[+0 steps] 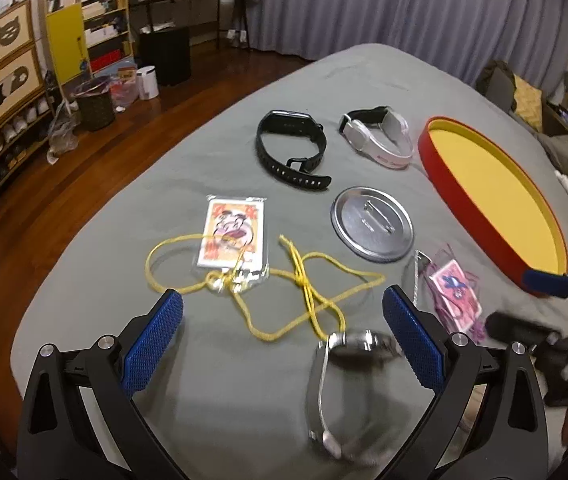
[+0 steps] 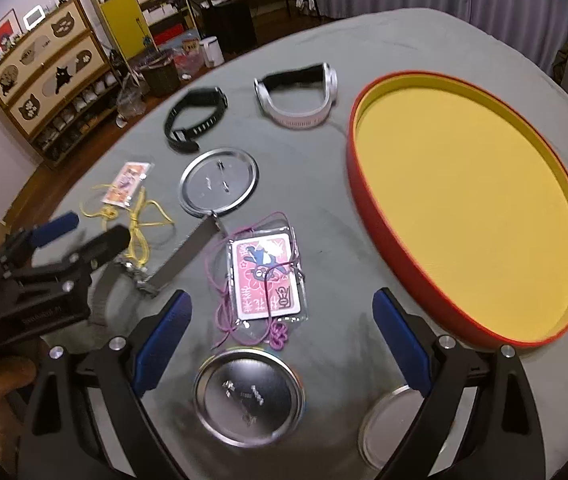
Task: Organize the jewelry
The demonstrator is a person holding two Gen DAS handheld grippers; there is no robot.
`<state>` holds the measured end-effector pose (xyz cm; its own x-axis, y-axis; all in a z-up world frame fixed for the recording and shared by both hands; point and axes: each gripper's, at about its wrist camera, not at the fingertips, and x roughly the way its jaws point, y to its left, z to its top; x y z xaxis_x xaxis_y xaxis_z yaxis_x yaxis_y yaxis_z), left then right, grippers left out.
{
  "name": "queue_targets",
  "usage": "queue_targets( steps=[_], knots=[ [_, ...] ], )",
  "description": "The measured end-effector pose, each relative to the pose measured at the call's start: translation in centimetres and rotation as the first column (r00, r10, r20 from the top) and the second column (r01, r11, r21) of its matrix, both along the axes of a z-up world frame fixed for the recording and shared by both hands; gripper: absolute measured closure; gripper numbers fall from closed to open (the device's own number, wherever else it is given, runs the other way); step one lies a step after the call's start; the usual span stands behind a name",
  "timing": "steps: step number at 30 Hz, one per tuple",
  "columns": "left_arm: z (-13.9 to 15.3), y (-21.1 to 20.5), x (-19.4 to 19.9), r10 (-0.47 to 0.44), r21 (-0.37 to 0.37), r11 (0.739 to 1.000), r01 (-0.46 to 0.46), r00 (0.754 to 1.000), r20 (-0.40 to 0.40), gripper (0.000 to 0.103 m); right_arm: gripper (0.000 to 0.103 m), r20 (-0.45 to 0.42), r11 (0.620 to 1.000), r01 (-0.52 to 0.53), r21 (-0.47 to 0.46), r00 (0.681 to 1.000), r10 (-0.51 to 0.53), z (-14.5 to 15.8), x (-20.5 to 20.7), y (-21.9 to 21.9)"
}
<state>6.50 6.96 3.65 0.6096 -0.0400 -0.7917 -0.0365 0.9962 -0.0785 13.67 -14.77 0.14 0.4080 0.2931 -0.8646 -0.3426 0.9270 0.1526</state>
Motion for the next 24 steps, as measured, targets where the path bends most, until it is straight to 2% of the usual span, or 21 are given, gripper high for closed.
queue_targets(
  steps=[8, 12, 14, 16, 20, 24],
  knots=[
    [-1.9, -0.2, 3.3, 0.008, -0.005, 1.0, -0.008, 1.0, -0.018, 0.005, 0.015, 0.015, 0.999, 0.003, -0.04, 1.0, -0.003, -2.2, 1.3, 0.5],
    [-2.8, -0.7, 3.9, 0.008, 0.053, 0.999, -0.006, 1.0, -0.027, 0.005, 0.014, 0.025, 0.998, -0.002, -0.07, 1.0, 0.004, -3.6, 1.5, 0.7],
    [-3.4, -1.3, 3.6, 0.001, 0.102, 0.995, 0.001, 1.0, -0.015, 0.005, 0.011, 0.067, 0.996, -0.005, -0.089, 0.998, 0.011, -4.1, 1.1, 0.9],
    [-3.4, -1.6, 3.1, 0.008, 0.12, 0.993, -0.01, 1.0, 0.013, 0.005, 0.008, 0.111, 0.994, 0.0, -0.11, 0.994, 0.013, -4.4, 0.7, 1.0],
    [-3.6, -1.4, 2.8, 0.015, 0.117, 0.993, -0.019, 0.999, 0.032, 0.005, 0.008, 0.181, 0.997, 0.002, -0.072, 0.983, 0.011, -4.9, -0.1, 0.5],
    [-3.6, -1.3, 2.7, 0.014, 0.116, 0.993, -0.018, 0.999, 0.035, 0.005, 0.008, 0.185, 0.999, 0.003, -0.052, 0.983, 0.006, -5.1, -0.1, 0.0]
  ],
)
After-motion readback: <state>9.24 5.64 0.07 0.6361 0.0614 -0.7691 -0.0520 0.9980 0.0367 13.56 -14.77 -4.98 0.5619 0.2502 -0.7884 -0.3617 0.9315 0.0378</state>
